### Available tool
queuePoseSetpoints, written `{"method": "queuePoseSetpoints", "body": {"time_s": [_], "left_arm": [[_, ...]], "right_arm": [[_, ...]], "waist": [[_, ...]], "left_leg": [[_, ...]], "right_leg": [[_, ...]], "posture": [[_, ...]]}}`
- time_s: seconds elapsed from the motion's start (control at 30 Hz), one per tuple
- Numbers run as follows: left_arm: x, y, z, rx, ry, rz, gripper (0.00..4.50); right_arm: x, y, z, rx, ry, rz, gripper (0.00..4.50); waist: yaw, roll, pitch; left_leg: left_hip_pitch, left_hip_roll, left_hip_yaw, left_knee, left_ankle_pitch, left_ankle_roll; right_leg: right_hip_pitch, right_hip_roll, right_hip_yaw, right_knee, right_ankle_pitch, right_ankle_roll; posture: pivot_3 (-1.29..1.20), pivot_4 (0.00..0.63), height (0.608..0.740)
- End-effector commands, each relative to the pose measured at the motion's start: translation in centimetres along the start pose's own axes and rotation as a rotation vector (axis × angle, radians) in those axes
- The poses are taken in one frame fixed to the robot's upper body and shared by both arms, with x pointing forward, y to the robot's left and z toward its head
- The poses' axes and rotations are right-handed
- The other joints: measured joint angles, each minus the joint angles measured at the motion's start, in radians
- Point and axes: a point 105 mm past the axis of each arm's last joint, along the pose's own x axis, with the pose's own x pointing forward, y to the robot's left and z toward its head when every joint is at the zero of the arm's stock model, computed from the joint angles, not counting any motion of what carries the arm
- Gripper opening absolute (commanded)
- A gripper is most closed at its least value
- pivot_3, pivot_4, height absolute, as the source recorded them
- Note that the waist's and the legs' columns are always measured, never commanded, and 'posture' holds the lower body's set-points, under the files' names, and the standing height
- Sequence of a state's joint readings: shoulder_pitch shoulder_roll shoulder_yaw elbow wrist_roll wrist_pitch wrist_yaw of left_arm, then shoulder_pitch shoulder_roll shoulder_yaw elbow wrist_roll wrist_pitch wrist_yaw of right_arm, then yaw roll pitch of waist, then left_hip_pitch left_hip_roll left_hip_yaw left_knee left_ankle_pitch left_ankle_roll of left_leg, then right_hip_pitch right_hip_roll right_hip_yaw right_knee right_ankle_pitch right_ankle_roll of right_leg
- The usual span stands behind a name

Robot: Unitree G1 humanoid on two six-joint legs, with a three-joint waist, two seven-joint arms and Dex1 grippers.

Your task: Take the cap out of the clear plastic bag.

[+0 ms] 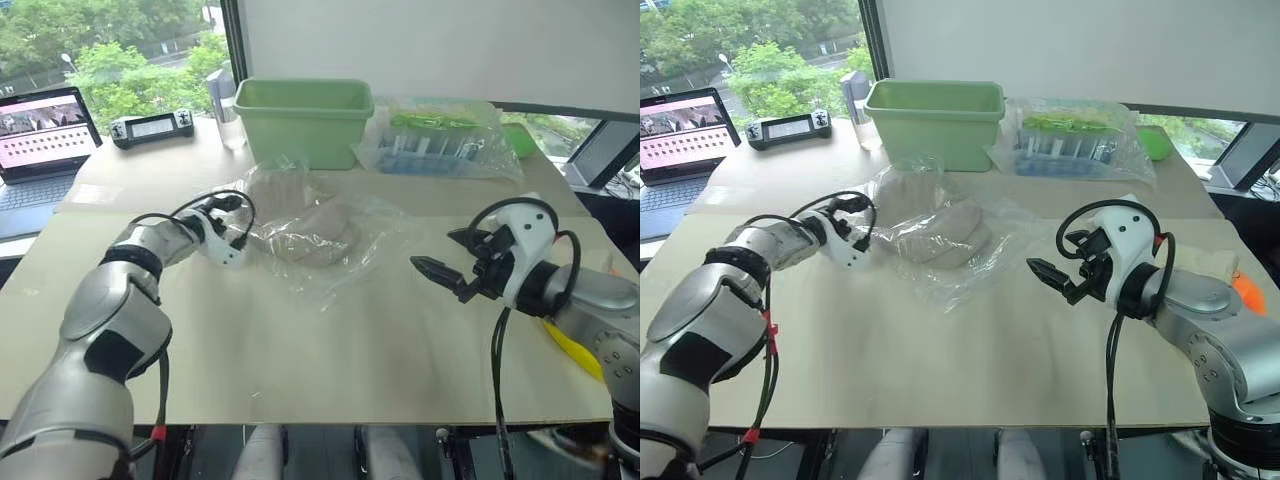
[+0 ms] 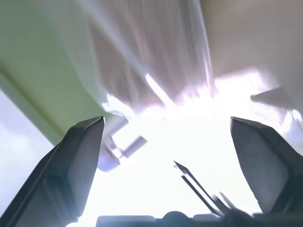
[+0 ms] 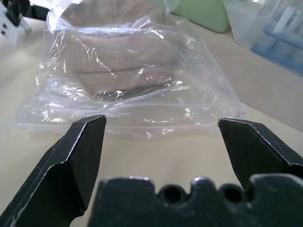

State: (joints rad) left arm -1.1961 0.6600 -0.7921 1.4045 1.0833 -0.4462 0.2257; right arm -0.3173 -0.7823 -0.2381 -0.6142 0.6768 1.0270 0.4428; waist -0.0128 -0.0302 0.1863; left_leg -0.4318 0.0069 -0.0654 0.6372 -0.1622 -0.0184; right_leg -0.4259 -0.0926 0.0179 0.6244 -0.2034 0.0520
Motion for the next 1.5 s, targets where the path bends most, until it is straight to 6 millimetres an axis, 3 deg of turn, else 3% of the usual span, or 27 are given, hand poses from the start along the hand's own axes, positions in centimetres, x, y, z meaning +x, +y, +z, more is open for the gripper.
{"method": "queuePoseSetpoints", "body": {"time_s": [0.03,0.1,0.17,0.23,0.37,0.43,0.57,0.67,0.8,0.97,1.07,1.27,1.37,1.5], "left_arm": [[-0.7,0.4,-1.7,-0.324,0.047,0.018,4.46],[-0.7,0.6,-0.8,-0.650,-0.016,0.013,4.46],[-0.8,1.8,1.8,-1.110,-0.240,-0.026,4.46],[-1.8,3.3,3.3,-1.327,-0.451,-0.053,4.46],[-5.9,6.9,6.1,-1.505,-0.809,-0.144,4.46],[-8.5,8.1,8.6,-1.507,-0.967,-0.265,4.46],[-11.7,9.3,12.4,-1.491,-1.119,-0.456,4.46],[-14.0,10.0,14.4,-1.473,-1.204,-0.585,4.46],[-13.9,10.1,15.4,-1.538,-1.175,-0.621,4.46],[-14.6,6.9,17.1,-1.689,-1.078,-0.881,4.46],[-15.5,4.2,15.8,-1.822,-0.989,-0.997,4.46],[-14.7,-0.3,13.3,-2.147,-0.702,-1.020,4.46],[-13.7,-1.0,13.6,-2.350,-0.596,-1.026,4.46],[-11.5,-0.1,14.2,-2.647,-0.552,-0.996,4.46]], "right_arm": [[-0.1,0.1,1.0,-0.034,-0.036,0.009,4.50],[-0.1,0.2,0.8,-0.034,-0.030,0.019,4.50],[-0.2,0.4,0.4,-0.036,-0.009,0.036,4.50],[-0.3,0.4,0.1,-0.036,0.004,0.051,4.50],[-0.3,0.5,-0.5,-0.036,0.025,0.070,4.50],[-0.2,0.5,-0.7,-0.034,0.030,0.073,4.50],[0.1,0.7,-0.9,-0.032,0.028,0.086,4.50],[-0.1,0.8,-1.0,-0.027,0.029,0.081,4.50],[-0.5,0.7,-1.3,-0.019,0.039,0.064,4.50],[-0.7,0.9,-1.6,-0.011,0.042,0.049,4.50],[-0.9,0.9,-1.8,-0.004,0.043,0.040,4.50],[-0.7,1.0,-2.4,0.017,0.050,0.034,4.50],[-0.3,1.0,-2.4,0.019,0.047,0.037,4.50],[0.1,0.8,-2.2,0.017,0.043,0.039,4.50]], "waist": [[0.000,0.000,0.000],[0.002,0.000,0.000],[0.008,0.000,0.000],[0.015,0.000,0.000],[0.000,0.000,0.000],[-0.004,0.000,0.000],[-0.006,0.000,0.000],[-0.007,0.000,0.000],[-0.005,0.000,0.000],[-0.006,0.000,0.000],[-0.013,0.000,0.000],[-0.005,0.000,0.000],[0.000,0.000,0.000],[0.007,0.000,0.000]], "left_leg": [[0.000,0.000,0.000,0.000,0.000,0.000],[0.000,0.000,0.000,0.000,0.000,0.000],[0.001,0.000,0.000,0.000,0.000,0.000],[0.001,0.000,0.001,0.000,0.000,0.000],[0.000,0.001,0.002,0.001,0.000,0.000],[0.000,0.002,0.002,0.001,0.000,0.000],[0.006,0.004,0.003,0.001,0.000,0.000],[0.010,0.007,0.006,0.001,0.000,0.000],[0.009,0.008,0.007,0.001,0.000,0.000],[0.009,0.007,0.007,0.001,0.000,0.000],[0.009,0.008,0.008,0.000,0.000,0.000],[0.010,0.009,0.008,0.000,0.000,0.000],[0.009,0.008,0.008,0.000,0.000,0.000],[0.009,0.007,0.007,0.001,0.000,0.000]], "right_leg": [[0.000,0.000,0.000,0.000,0.000,0.000],[0.000,0.000,0.000,0.000,0.000,0.000],[0.001,-0.001,0.000,0.000,0.000,0.000],[0.001,-0.002,0.000,0.000,0.001,-0.002],[0.001,-0.002,0.000,0.000,0.005,-0.009],[0.001,0.000,0.001,0.001,0.005,-0.010],[0.004,0.002,0.002,0.003,0.000,-0.004],[0.006,0.003,0.002,0.003,-0.004,-0.013],[0.004,0.004,0.002,0.004,-0.004,-0.013],[0.004,0.004,0.003,0.003,-0.004,-0.013],[0.003,0.005,0.004,0.004,-0.004,-0.013],[0.002,0.005,0.004,0.004,-0.005,-0.015],[0.003,0.004,0.004,0.002,-0.005,-0.014],[0.004,0.004,0.003,0.002,-0.004,-0.012]], "posture": [[0.00,0.150,0.740],[0.00,0.150,0.740],[0.00,0.150,0.740],[0.00,0.150,0.740],[0.00,0.150,0.740],[0.00,0.150,0.740],[0.00,0.150,0.740],[0.00,0.150,0.740],[0.00,0.150,0.740],[0.00,0.150,0.740],[0.00,0.150,0.740],[0.00,0.150,0.740],[0.00,0.150,0.740],[0.00,0.150,0.740]]}}
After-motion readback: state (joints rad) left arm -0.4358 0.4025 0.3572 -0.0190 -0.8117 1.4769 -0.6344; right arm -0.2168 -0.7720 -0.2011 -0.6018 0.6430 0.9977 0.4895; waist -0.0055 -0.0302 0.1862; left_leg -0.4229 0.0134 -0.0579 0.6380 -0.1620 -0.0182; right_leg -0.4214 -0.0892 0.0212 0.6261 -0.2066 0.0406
